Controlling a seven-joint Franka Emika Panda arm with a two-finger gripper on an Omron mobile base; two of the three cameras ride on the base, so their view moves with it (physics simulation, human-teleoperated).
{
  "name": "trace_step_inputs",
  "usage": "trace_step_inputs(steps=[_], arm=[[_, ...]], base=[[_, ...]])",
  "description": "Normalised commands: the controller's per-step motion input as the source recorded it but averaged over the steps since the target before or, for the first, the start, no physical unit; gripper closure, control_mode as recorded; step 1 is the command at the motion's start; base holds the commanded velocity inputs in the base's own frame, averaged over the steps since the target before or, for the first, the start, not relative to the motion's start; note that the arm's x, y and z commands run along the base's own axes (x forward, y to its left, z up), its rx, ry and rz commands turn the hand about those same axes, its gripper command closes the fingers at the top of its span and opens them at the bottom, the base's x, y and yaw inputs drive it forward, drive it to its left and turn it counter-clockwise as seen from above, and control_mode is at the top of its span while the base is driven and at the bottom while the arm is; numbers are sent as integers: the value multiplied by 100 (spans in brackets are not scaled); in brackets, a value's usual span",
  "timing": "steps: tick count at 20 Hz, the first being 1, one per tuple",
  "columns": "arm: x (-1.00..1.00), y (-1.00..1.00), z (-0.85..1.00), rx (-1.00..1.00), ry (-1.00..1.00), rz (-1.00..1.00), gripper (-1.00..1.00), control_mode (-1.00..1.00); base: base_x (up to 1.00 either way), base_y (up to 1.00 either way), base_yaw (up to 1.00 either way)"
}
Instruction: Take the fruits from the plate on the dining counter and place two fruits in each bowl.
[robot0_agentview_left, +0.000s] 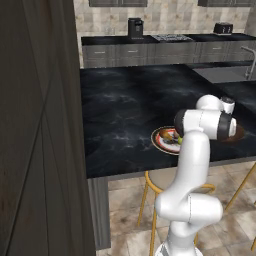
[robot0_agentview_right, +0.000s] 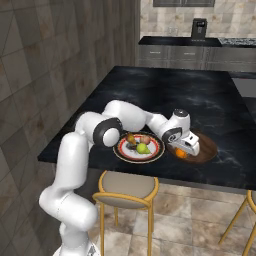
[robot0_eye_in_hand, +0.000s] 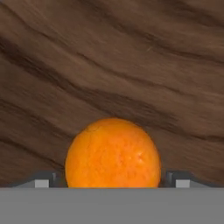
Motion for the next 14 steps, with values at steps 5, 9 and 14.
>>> trace_step_inputs(steps=[5, 9, 14], arm=[[0, -1, 42, 0, -1, 0, -100, -100], [-9, 21, 59, 0, 0, 0, -100, -100], [-38, 16, 57, 0, 0, 0, -100, -100]], base=[[0, 0, 0], [0, 0, 0], [0, 0, 0]])
